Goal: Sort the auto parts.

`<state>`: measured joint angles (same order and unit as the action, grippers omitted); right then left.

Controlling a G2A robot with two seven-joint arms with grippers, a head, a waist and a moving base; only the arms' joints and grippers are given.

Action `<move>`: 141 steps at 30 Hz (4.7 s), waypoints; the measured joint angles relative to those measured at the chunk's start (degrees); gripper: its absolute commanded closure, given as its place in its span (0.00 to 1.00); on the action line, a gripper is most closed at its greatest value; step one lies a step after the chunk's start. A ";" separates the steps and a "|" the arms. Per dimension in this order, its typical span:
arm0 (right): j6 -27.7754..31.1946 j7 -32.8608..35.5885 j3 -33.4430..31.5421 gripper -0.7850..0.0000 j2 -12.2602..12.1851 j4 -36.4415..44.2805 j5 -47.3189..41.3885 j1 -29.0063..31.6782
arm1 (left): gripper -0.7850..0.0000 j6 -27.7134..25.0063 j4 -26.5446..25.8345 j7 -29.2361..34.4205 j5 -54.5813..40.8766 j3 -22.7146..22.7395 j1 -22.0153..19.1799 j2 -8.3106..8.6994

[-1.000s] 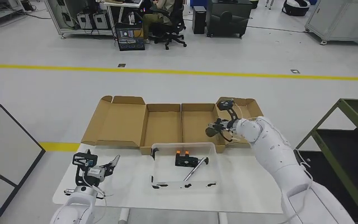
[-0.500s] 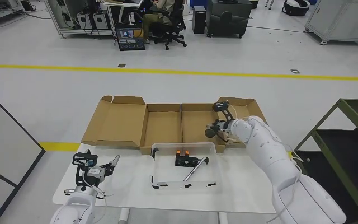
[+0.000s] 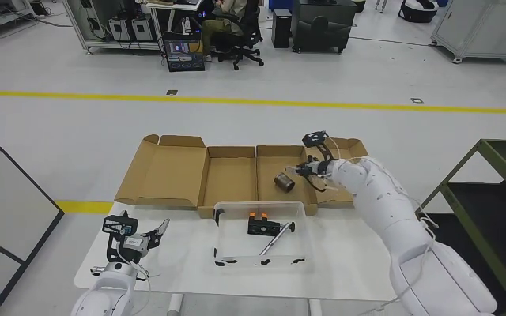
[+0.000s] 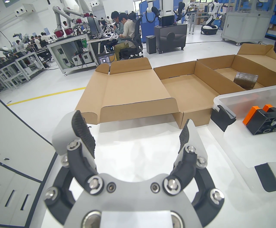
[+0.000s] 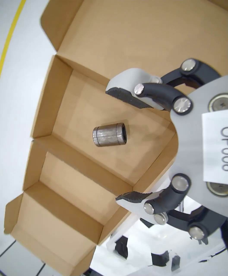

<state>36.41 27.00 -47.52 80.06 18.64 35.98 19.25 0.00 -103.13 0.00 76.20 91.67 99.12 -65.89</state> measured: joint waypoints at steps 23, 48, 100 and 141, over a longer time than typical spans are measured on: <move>5.07 35.82 -14.72 0.00 -15.89 80.89 2.09 40.43 | 0.00 0.00 0.00 0.00 0.00 0.00 0.00 0.00; -2.34 37.85 -7.34 0.00 -15.31 68.47 2.03 31.22 | 0.00 0.00 0.00 0.00 0.00 0.00 0.00 0.00; -23.11 42.35 16.30 0.00 -6.96 56.28 32.95 21.85 | 0.00 0.00 0.00 0.00 0.00 0.00 0.00 0.00; -14.94 37.90 15.43 0.63 -2.01 50.74 35.48 20.96 | 0.00 0.00 0.00 0.00 0.00 0.00 0.00 0.00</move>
<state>21.47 64.90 -32.09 78.05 69.38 71.45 40.20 0.00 -103.13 0.00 76.20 91.67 99.12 -65.89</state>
